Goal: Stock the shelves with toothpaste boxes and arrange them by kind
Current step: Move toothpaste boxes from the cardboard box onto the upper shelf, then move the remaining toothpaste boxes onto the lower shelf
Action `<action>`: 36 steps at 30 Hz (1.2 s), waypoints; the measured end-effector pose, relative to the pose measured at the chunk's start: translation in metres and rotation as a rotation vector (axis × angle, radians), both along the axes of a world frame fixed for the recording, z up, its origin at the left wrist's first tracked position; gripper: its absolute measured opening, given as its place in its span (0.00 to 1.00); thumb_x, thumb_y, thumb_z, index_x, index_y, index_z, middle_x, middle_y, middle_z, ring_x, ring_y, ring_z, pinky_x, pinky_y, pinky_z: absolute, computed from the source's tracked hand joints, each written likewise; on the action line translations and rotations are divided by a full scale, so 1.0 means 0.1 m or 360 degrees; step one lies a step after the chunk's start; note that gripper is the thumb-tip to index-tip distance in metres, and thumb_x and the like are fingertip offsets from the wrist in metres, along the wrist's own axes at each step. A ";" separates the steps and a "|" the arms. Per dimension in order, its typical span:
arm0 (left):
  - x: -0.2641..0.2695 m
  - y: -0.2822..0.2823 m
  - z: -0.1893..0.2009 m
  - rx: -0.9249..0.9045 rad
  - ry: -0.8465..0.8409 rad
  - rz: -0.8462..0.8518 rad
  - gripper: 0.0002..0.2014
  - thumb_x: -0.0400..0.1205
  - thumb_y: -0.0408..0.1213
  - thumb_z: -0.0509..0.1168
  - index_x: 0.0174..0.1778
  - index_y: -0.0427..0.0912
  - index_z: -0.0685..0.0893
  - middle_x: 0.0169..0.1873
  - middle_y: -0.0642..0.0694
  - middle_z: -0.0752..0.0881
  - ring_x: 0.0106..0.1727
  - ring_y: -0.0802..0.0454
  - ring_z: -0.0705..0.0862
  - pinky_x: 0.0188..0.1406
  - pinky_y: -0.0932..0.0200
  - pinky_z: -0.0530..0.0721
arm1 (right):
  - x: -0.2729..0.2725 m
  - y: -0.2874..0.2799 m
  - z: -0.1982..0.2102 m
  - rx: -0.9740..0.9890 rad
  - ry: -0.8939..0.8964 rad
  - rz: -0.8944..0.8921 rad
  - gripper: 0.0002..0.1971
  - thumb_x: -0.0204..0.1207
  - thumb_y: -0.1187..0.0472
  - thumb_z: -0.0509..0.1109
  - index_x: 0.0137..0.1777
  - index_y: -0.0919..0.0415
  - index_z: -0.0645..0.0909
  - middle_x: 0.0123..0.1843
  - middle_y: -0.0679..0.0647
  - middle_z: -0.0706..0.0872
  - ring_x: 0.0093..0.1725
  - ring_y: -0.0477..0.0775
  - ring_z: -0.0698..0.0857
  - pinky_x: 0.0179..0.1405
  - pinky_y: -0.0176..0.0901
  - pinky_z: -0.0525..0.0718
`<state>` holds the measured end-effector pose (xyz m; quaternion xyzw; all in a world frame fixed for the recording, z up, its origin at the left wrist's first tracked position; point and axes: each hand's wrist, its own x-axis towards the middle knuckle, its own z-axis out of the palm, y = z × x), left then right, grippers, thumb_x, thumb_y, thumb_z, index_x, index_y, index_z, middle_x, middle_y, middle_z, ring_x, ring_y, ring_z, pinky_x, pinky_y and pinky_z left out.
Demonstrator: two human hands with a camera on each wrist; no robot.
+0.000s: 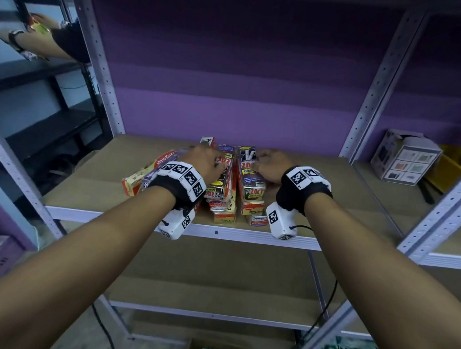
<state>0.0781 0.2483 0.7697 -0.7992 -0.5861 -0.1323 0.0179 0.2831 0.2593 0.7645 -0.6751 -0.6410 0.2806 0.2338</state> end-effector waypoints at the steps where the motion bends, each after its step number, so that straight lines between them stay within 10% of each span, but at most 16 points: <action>1: -0.02 -0.02 0.01 -0.0007 -0.0003 -0.0015 0.19 0.84 0.52 0.60 0.68 0.55 0.84 0.61 0.39 0.83 0.59 0.38 0.83 0.58 0.44 0.85 | 0.02 -0.01 0.02 0.0012 0.0011 -0.0010 0.17 0.76 0.50 0.72 0.63 0.49 0.81 0.61 0.51 0.89 0.57 0.57 0.88 0.63 0.56 0.86; 5: -0.12 -0.15 0.05 -0.0052 0.0035 -0.0148 0.15 0.82 0.53 0.62 0.60 0.54 0.85 0.55 0.44 0.79 0.57 0.41 0.81 0.59 0.42 0.82 | 0.11 -0.17 0.14 0.0029 0.0098 -0.0015 0.08 0.76 0.61 0.68 0.45 0.50 0.88 0.42 0.49 0.91 0.40 0.53 0.90 0.46 0.55 0.93; 11: -0.23 -0.42 0.08 0.0017 0.0112 -0.0406 0.13 0.80 0.57 0.63 0.54 0.55 0.83 0.47 0.53 0.76 0.49 0.48 0.81 0.56 0.45 0.82 | 0.18 -0.62 0.34 0.0040 0.0115 0.0211 0.03 0.78 0.59 0.73 0.46 0.51 0.88 0.34 0.45 0.88 0.30 0.49 0.85 0.28 0.44 0.87; 18: -0.35 -0.77 -0.11 -0.0077 -0.0010 -0.0775 0.16 0.78 0.63 0.60 0.51 0.58 0.81 0.44 0.56 0.76 0.48 0.55 0.78 0.50 0.48 0.82 | 0.15 -1.14 0.22 -0.0220 0.0180 0.0407 0.11 0.73 0.49 0.80 0.53 0.49 0.88 0.45 0.54 0.90 0.33 0.51 0.88 0.27 0.43 0.86; 32: -0.66 -1.53 -1.73 -0.1163 -0.0501 -0.0499 0.14 0.79 0.50 0.71 0.60 0.56 0.84 0.50 0.58 0.82 0.48 0.59 0.83 0.55 0.61 0.80 | 0.02 -1.89 -1.52 -0.0984 0.0157 0.0436 0.20 0.68 0.39 0.80 0.57 0.43 0.85 0.51 0.49 0.87 0.44 0.51 0.91 0.43 0.47 0.92; 36: -0.74 -1.82 -2.22 -0.1499 -0.0563 -0.0264 0.11 0.79 0.53 0.70 0.55 0.57 0.86 0.52 0.56 0.86 0.50 0.57 0.85 0.49 0.60 0.81 | 0.03 -2.20 -2.09 -0.1187 0.0133 0.0320 0.10 0.73 0.43 0.77 0.51 0.44 0.87 0.46 0.47 0.90 0.35 0.47 0.90 0.32 0.39 0.87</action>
